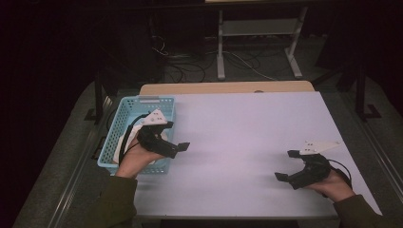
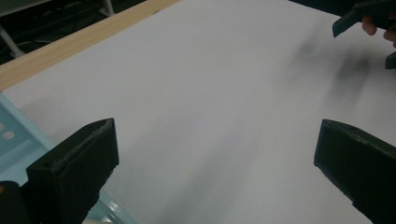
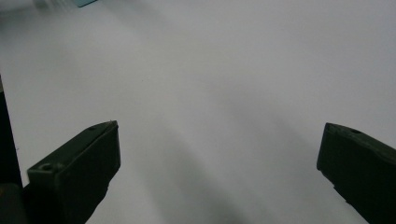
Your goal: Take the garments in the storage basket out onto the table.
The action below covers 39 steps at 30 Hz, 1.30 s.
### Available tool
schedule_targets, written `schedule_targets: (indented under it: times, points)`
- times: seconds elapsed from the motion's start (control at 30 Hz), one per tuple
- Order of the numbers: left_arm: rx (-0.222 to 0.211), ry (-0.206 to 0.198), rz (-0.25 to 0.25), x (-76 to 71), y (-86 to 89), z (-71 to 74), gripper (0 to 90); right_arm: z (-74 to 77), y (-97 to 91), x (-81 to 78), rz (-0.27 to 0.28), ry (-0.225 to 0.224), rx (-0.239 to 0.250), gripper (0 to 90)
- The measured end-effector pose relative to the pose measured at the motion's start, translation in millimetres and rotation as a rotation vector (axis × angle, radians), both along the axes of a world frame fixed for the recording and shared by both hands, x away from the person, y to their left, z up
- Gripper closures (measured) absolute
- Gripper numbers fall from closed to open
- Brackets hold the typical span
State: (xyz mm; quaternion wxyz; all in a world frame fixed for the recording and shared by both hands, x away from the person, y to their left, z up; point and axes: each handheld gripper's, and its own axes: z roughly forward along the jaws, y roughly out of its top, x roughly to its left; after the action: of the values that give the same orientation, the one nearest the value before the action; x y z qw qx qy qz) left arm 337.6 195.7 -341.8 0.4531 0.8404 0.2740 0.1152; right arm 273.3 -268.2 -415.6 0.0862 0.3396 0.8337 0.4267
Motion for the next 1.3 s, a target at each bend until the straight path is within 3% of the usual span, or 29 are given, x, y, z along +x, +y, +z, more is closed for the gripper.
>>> schedule_targets:
  times: [0.47,1.3]
  points:
    - [-0.007,-0.029,0.02,14.9,6.5,13.1,0.0,0.2,-0.7,0.2,-0.008,-0.001,0.005,0.0]
    - [-0.016,-0.018,0.047,36.6,14.2,8.0,0.0,0.1,-1.4,0.4,-0.004,-0.006,0.009,0.0]
